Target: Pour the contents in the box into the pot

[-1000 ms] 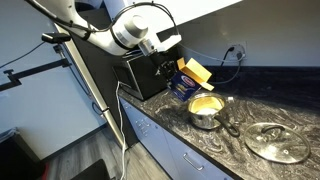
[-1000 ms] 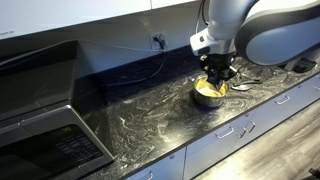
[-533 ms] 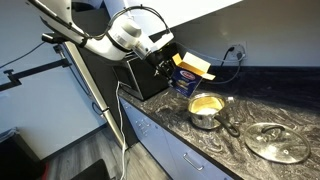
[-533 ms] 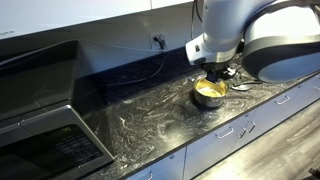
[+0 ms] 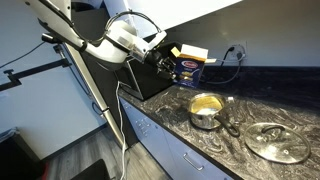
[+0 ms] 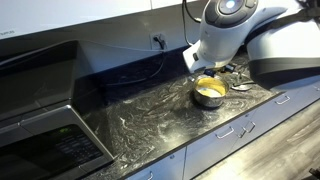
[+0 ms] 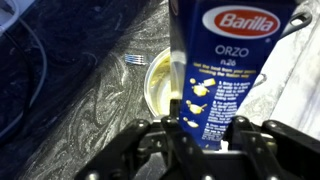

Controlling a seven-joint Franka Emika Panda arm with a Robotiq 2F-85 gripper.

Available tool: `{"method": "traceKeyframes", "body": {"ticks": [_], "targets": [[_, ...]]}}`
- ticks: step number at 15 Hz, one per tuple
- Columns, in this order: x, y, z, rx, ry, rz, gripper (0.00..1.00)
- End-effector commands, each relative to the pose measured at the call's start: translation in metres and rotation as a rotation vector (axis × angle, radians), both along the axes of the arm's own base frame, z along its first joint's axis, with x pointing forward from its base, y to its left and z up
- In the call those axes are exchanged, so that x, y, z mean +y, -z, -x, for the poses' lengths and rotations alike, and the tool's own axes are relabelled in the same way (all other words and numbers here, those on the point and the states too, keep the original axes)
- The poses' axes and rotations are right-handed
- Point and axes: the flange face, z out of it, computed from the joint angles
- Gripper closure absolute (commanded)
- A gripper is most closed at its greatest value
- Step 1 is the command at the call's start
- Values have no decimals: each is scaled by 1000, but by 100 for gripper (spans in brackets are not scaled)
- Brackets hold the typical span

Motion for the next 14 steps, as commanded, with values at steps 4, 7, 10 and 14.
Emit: {"method": "traceKeyframes", "body": {"ticks": [4,7,10,14], "targets": [[26,7,12,-109,-203,173,87],[48,25,15,-158,-291,220,87],[69,52,22,-213,-354,239,87],[90,89,32,-271,-414,236,87]]}}
